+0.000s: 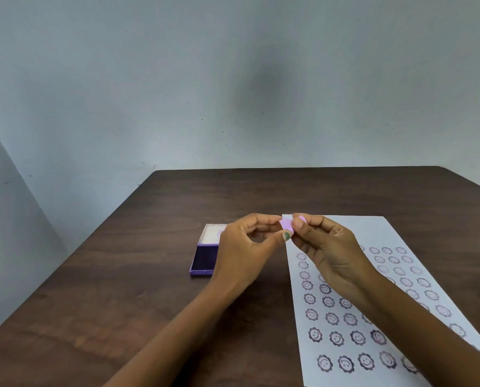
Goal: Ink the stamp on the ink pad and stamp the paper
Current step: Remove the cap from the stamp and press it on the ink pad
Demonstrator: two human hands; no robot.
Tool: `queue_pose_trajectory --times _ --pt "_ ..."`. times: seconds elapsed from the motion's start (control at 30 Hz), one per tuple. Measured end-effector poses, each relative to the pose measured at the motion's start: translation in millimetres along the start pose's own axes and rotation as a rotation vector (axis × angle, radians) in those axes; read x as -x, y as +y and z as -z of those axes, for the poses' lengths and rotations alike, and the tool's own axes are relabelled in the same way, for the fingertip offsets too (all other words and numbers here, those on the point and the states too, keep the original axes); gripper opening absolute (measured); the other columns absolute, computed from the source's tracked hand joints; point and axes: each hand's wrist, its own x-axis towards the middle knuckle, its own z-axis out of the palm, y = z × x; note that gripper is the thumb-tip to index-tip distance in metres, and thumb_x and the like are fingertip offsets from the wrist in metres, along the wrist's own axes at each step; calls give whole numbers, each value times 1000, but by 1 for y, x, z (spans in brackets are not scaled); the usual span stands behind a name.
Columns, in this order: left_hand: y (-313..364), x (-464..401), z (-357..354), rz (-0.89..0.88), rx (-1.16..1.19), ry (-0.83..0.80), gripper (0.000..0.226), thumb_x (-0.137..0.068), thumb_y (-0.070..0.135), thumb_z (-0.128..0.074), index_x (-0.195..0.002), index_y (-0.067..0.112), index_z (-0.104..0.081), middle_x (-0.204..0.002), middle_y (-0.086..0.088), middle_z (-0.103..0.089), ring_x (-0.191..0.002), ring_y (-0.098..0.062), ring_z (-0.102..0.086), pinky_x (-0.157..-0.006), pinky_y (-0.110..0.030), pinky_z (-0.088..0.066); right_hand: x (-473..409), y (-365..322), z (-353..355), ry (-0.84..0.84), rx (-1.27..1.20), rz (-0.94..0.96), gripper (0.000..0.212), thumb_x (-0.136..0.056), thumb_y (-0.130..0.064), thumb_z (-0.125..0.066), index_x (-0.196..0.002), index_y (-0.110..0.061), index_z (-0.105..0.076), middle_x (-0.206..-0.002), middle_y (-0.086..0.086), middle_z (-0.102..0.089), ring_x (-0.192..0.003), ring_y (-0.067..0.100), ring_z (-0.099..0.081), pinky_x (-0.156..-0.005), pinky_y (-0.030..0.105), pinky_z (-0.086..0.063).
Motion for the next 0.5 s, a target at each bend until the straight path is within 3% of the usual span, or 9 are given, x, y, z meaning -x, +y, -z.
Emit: queue_pose_trajectory --times 0.13,0.5 --pt "0 0 1 4 1 6 25 -75 22 -76 -99 22 -70 -94 10 -73 -88 -2 -68 -74 -13 -52 1 -2 -1 -10 1 5 30 -59 -15 -71 -88 -9 -70 -87 8 -76 -86 20 -72 -69 21 -58" --pt "-3 0 0 -10 3 34 22 -78 21 -74 -99 23 -68 -96 13 -71 -89 -1 -67 -75 -13 -51 5 -5 -4 28 97 67 34 -61 -14 -69 -96 -16 -67 -101 6 -71 -95 21 -68 -83 29 -55"
